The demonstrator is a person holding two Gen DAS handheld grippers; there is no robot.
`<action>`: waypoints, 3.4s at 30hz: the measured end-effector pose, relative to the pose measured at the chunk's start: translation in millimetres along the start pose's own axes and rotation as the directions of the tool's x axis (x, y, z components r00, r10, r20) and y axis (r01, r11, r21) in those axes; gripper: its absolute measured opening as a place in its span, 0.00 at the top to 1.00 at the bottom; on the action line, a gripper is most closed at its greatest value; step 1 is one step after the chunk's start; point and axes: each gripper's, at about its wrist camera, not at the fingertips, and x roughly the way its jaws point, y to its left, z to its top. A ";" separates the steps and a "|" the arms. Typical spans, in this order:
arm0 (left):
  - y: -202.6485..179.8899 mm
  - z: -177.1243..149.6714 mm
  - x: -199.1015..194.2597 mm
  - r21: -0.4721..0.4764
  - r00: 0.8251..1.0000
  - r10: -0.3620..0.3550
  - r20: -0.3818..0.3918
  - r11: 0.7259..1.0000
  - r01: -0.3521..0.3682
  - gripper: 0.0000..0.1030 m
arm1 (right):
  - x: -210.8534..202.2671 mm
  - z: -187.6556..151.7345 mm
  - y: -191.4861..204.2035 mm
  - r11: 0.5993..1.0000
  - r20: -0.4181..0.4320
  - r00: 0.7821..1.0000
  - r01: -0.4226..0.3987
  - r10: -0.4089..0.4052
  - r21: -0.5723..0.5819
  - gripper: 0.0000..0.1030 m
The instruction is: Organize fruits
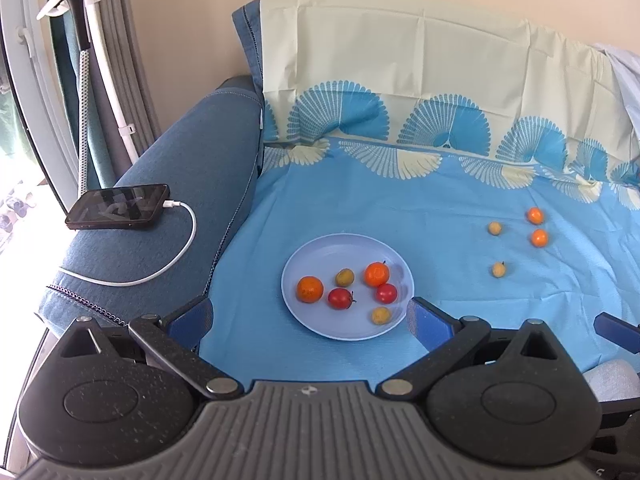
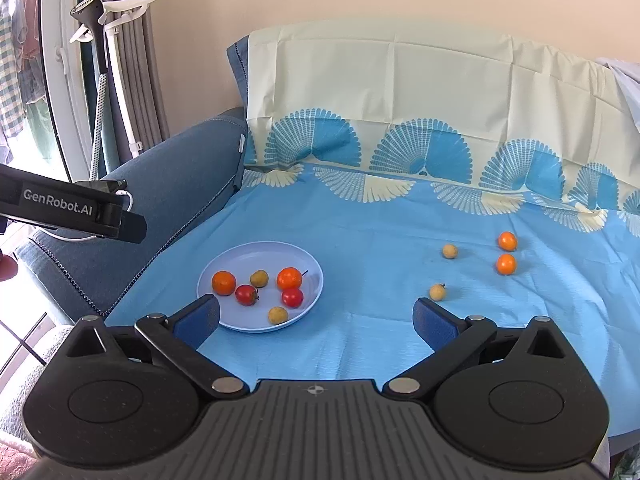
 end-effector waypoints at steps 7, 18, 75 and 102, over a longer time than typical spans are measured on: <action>-9.1 2.4 8.3 0.024 1.000 -0.009 -0.011 1.000 0.010 0.00 | 2.2 -0.4 -8.9 0.999 0.000 1.000 0.014 -0.014 0.028 0.01; -38.5 16.2 39.1 0.061 0.998 -0.012 -0.062 0.998 0.016 0.00 | 13.1 1.9 -49.2 0.993 0.010 0.997 0.072 -0.073 0.093 0.01; -292.1 48.9 324.7 0.245 0.863 -0.311 -0.397 0.870 0.427 0.73 | 312.5 -1.1 -314.0 0.974 -0.182 0.959 0.224 -0.215 0.030 0.62; -79.5 34.7 100.9 0.101 0.959 -0.154 -0.239 0.978 0.183 0.73 | 79.5 16.4 -94.4 0.998 -0.060 0.996 -0.059 0.061 0.026 0.62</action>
